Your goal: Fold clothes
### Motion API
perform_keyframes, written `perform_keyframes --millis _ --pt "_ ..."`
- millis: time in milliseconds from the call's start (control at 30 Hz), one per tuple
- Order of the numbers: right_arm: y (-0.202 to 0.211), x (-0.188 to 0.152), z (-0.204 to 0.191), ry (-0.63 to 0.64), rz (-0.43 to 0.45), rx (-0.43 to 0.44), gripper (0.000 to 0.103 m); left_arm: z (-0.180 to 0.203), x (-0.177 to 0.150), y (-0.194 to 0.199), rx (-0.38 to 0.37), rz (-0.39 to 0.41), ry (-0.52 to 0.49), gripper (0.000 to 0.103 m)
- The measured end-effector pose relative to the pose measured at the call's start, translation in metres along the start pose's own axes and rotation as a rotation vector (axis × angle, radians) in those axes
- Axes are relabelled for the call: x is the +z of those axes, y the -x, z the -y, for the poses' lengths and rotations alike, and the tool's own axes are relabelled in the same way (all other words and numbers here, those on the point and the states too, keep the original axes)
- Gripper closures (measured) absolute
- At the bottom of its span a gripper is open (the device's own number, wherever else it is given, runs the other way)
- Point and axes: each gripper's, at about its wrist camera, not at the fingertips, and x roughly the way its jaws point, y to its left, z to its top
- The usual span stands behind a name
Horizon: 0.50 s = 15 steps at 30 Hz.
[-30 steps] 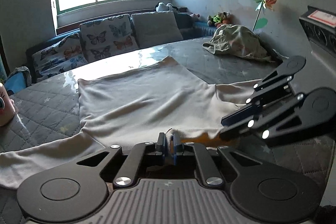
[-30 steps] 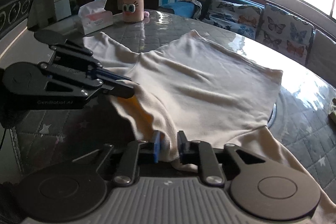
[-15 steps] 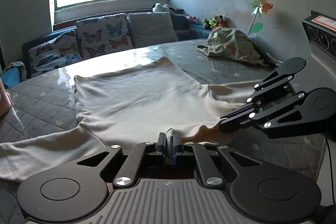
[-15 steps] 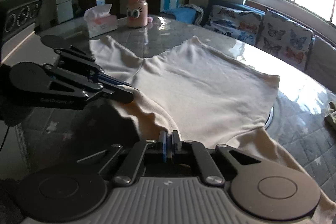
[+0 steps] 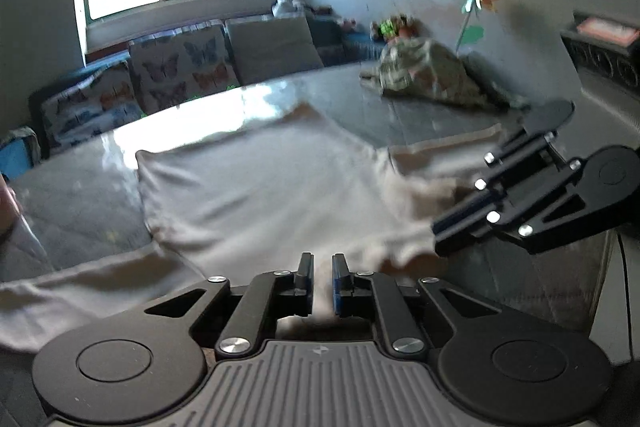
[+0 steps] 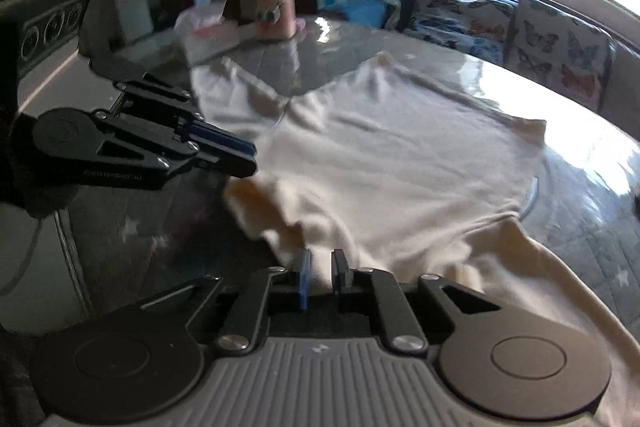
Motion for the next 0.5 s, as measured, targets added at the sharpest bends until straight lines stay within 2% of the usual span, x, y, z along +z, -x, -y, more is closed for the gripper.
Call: perform_keyframes --millis 167,267,400,500 --pt "0.020 -0.009 0.032 -0.121 0.023 -0.083 0.088 -0.001 0.016 -0.009 -0.016 0.035 0.039 0.090" --pt "0.030 -0.024 0.056 -0.191 0.020 -0.182 0.081 0.008 0.016 -0.027 -0.038 0.007 0.037 0.090" --pt "0.042 -0.042 0.090 -0.291 0.017 -0.313 0.079 0.021 0.014 -0.051 -0.068 -0.032 0.032 0.090" --pt "0.053 -0.056 0.113 -0.360 0.019 -0.407 0.074 0.032 0.010 -0.066 -0.087 -0.062 0.020 0.090"
